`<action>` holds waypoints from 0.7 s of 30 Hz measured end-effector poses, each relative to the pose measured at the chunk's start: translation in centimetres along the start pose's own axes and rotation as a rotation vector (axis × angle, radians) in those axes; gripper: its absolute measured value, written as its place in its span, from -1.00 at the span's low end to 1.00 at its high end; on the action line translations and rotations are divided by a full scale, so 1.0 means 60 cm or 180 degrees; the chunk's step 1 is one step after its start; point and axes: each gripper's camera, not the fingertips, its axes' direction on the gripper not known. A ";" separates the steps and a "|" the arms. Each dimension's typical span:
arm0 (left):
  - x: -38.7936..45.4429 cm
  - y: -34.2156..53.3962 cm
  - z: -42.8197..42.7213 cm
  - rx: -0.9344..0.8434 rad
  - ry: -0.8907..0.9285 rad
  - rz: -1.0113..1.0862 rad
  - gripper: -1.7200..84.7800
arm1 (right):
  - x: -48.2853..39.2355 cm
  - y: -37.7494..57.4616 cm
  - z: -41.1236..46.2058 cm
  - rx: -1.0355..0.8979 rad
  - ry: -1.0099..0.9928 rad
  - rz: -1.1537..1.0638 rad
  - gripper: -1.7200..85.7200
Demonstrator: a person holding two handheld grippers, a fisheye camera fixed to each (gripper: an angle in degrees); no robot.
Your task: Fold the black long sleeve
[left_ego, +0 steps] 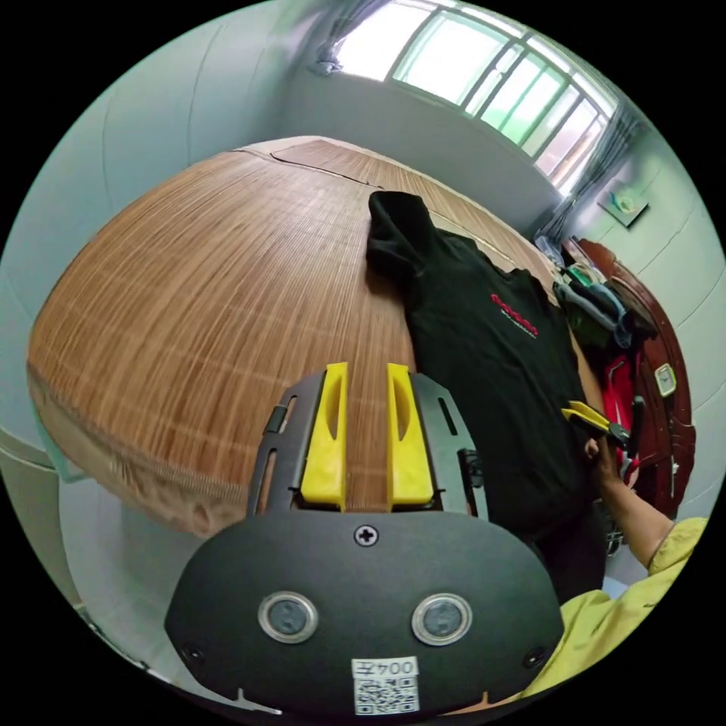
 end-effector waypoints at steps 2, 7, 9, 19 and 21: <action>0.021 -0.047 0.030 -0.0058 -0.0138 0.0108 -0.77 | 0.005 0.007 0.007 0.0009 -0.0031 0.0015 -0.56; 0.080 -0.160 0.093 -0.0075 -0.0646 0.0261 -0.74 | 0.014 0.027 0.024 0.0046 -0.0064 0.0019 -0.56; 0.094 -0.190 0.114 -0.0119 -0.0691 0.0291 -0.72 | 0.017 0.032 0.029 0.0056 -0.0068 0.0021 -0.56; 0.221 -0.310 0.101 0.0432 -0.0323 0.0459 -0.90 | 0.036 0.055 0.054 0.0084 -0.0087 0.0037 -0.57; 0.314 -0.328 0.079 0.0599 -0.0240 0.0876 -0.91 | 0.039 0.058 0.057 0.0087 -0.0084 0.0037 -0.57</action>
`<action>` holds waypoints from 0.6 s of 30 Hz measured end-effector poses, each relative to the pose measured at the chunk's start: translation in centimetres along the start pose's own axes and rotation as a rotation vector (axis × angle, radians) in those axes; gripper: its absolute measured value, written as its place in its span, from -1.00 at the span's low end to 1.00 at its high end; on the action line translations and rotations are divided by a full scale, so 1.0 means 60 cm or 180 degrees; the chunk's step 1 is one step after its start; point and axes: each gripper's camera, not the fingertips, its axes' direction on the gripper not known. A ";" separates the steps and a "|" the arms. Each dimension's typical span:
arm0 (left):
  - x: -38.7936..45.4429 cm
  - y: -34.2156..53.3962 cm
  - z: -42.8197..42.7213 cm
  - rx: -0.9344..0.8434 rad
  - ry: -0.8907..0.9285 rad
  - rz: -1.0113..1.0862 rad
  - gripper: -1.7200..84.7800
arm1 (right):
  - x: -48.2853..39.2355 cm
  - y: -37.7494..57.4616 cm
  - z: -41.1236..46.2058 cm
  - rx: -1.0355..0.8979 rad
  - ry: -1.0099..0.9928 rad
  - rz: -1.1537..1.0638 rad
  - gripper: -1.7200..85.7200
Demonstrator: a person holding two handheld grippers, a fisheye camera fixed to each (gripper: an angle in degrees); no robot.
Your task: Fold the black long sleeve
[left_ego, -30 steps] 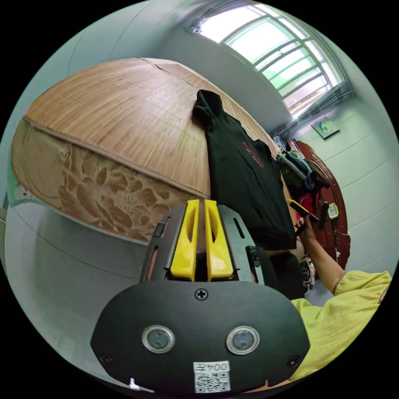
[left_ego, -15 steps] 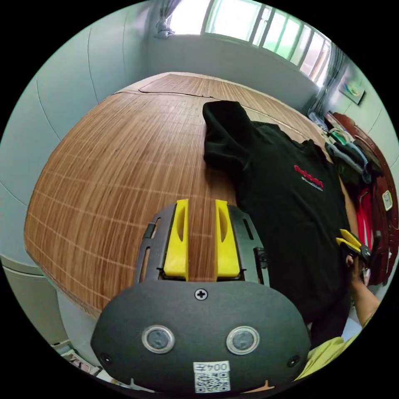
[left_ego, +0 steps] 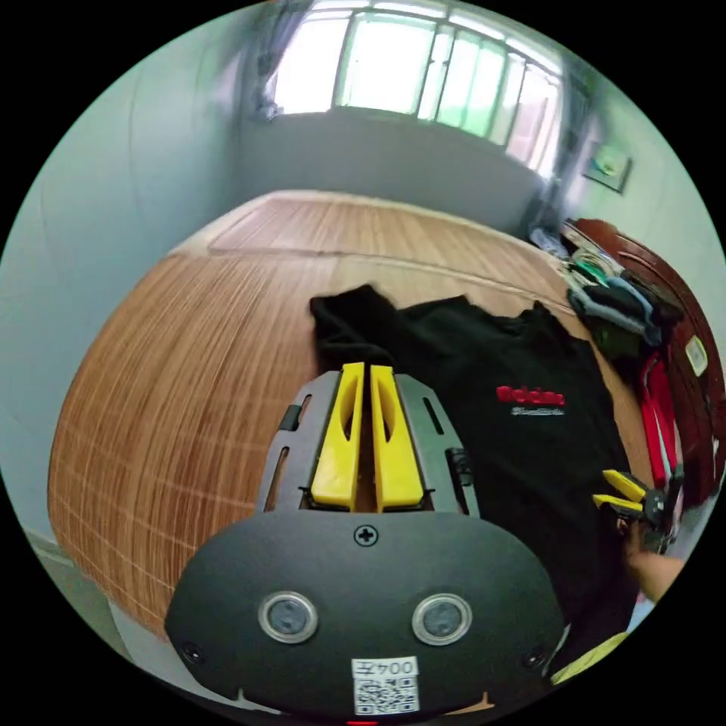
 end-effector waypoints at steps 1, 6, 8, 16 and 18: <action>0.069 -0.024 -0.006 0.0075 0.0053 0.0326 -0.92 | 0.002 0.002 0.002 0.0001 -0.0003 0.0003 -0.57; 0.329 -0.029 0.112 -0.0785 0.0383 0.1390 -0.92 | 0.012 0.009 0.007 0.0004 -0.0021 0.0014 -0.57; 0.372 -0.004 0.157 -0.1095 0.0342 0.1414 -0.91 | 0.016 0.012 0.009 0.0006 -0.0031 0.0022 -0.57; 0.255 0.046 0.059 -0.0377 0.0933 0.0485 -0.81 | 0.031 0.022 0.014 0.0021 -0.0065 0.0041 -0.58; 0.186 0.039 0.043 -0.0167 0.1029 -0.0020 -0.80 | 0.033 0.023 0.014 0.0022 -0.0067 0.0041 -0.58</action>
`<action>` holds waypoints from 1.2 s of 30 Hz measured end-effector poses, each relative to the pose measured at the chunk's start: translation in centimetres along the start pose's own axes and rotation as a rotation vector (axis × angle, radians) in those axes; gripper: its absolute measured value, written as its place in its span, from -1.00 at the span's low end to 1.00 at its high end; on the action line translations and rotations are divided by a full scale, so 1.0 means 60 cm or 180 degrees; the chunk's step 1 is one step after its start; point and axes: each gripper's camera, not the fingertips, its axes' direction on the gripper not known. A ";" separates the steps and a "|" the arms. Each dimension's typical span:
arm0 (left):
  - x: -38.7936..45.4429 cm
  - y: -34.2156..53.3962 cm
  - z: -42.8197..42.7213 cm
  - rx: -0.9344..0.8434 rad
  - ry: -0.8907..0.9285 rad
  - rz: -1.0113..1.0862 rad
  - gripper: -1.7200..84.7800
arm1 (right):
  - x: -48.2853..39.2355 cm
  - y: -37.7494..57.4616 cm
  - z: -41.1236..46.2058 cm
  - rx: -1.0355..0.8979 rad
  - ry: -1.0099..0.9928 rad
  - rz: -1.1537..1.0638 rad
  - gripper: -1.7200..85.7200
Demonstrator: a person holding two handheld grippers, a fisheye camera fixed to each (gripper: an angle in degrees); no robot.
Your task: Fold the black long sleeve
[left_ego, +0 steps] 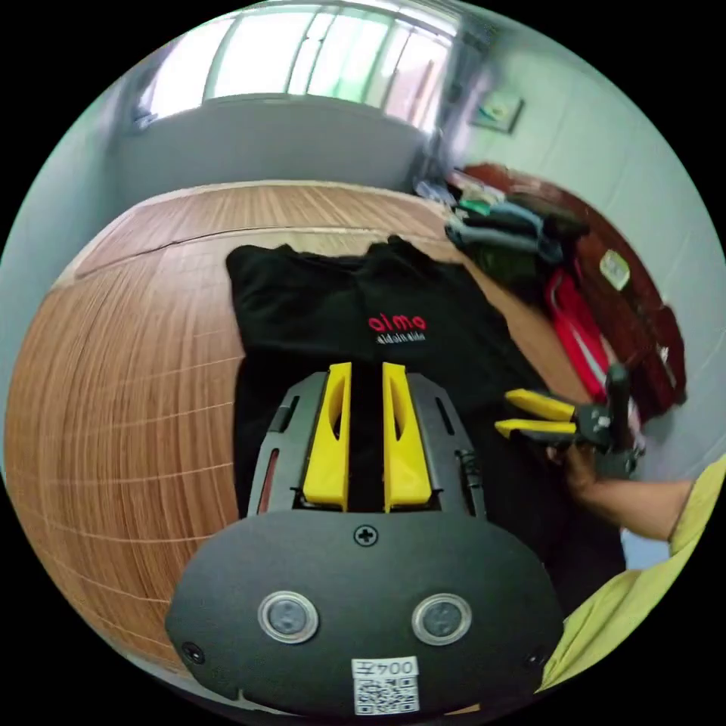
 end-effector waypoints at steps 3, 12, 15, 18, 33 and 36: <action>-0.120 -0.026 -0.016 0.0242 0.0328 -0.0869 -0.78 | 0.002 0.002 0.001 0.0000 0.0008 -0.0003 -0.58; -0.217 -0.091 0.147 -0.0401 0.1235 -0.1950 -0.85 | 0.006 0.006 0.001 0.0005 0.0009 -0.0005 -0.58; -0.122 -0.138 0.071 -0.0024 0.0046 -0.1286 -0.88 | 0.007 0.007 -0.001 0.0007 0.0004 -0.0003 -0.58; 0.029 -0.172 0.027 0.0228 -0.0908 -0.0391 -0.89 | 0.007 0.007 -0.002 0.0009 0.0003 -0.0003 -0.58; 0.525 -0.021 0.180 -0.0032 -0.1627 0.2308 -0.89 | 0.005 0.005 -0.019 0.0015 -0.0029 0.0021 -0.58; 0.457 -0.041 0.127 0.0148 -0.0941 0.1435 -0.86 | 0.004 0.004 -0.025 0.0020 -0.0039 0.0031 -0.58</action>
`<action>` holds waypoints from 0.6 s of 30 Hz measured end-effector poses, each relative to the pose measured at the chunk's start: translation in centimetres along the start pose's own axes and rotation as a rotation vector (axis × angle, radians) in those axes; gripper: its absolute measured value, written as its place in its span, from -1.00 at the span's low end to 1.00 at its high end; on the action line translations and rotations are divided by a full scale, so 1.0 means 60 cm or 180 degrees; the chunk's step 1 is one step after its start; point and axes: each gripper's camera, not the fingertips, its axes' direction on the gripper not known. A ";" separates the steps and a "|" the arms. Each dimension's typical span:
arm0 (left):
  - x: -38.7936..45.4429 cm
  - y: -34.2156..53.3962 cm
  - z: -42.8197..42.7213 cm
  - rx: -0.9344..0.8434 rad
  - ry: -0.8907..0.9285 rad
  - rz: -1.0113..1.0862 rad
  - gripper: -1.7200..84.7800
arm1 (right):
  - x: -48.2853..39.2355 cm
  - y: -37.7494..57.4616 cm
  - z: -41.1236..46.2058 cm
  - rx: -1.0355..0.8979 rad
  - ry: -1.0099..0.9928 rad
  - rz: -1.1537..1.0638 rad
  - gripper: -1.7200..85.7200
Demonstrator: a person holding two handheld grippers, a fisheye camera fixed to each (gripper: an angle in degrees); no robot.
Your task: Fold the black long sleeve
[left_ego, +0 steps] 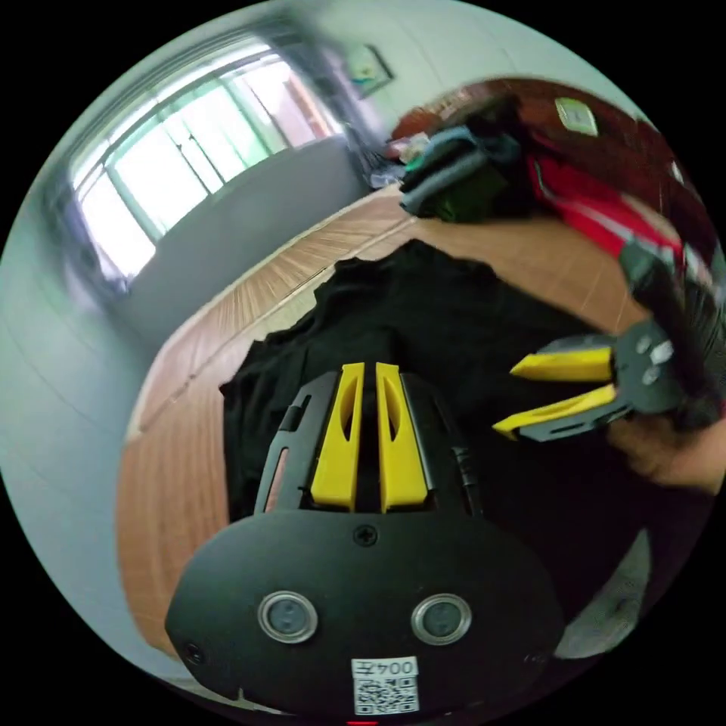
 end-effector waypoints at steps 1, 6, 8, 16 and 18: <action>-0.046 0.009 0.001 -0.0006 0.0182 -0.0430 -0.83 | 0.000 -0.001 -0.002 0.0001 -0.0003 0.0005 -0.58; -0.216 0.053 0.086 -0.0354 0.0767 -0.1473 -0.67 | -0.003 -0.003 -0.012 0.0003 -0.0006 0.0014 -0.58; -0.243 0.055 0.124 -0.0549 0.0754 -0.1535 -0.63 | -0.004 -0.005 -0.016 0.0002 -0.0005 0.0014 -0.58; -0.210 0.040 0.181 -0.0936 0.0199 -0.1153 -0.83 | -0.007 -0.012 -0.038 0.0005 -0.0018 0.0030 -0.59; -0.225 0.043 0.127 -0.0606 0.0097 -0.1122 -0.86 | -0.006 -0.014 -0.043 0.0009 -0.0024 0.0040 -0.59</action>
